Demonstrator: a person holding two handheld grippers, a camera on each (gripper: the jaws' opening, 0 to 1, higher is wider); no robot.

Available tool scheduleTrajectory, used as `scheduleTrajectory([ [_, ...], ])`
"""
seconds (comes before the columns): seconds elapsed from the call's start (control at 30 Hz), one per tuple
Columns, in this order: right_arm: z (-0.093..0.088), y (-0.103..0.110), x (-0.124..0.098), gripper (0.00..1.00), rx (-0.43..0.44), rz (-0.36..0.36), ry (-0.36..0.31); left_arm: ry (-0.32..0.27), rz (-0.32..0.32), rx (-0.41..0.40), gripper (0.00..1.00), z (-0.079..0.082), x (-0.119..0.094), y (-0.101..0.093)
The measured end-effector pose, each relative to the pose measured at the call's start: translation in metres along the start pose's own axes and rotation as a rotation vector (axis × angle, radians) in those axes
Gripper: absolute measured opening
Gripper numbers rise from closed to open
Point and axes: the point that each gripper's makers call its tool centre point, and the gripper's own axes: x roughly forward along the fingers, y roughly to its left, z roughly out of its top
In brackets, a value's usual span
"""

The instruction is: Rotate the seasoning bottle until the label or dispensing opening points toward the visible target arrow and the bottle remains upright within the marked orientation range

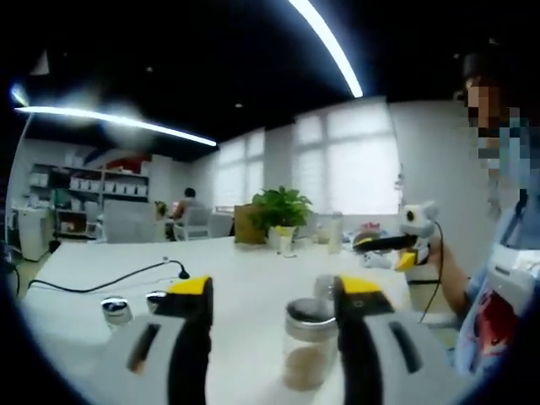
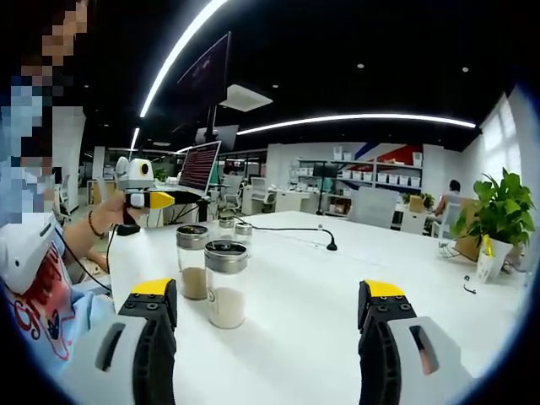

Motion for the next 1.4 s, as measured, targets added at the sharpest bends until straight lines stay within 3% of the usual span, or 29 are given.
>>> scheduleTrajectory([
  [0.17,0.000,0.000,0.000,0.91,0.001,0.003,0.002,0.019,0.031,0.012,0.61,-0.004,0.004,0.011],
  [0.27,0.000,0.000,0.000,0.91,0.002,0.004,0.001,0.074,0.065,0.087,0.61,-0.013,0.006,0.019],
  [0.47,-0.001,-0.002,-0.001,0.91,-0.002,-0.001,0.006,0.051,0.105,0.042,0.61,-0.015,0.011,0.036],
  [0.83,-0.002,0.000,0.001,0.91,0.003,0.012,0.013,0.066,0.184,0.024,0.60,-0.029,0.019,0.063],
  [1.4,-0.003,-0.001,0.000,0.91,0.003,0.011,0.015,0.084,0.246,0.006,0.58,-0.046,0.032,0.086],
])
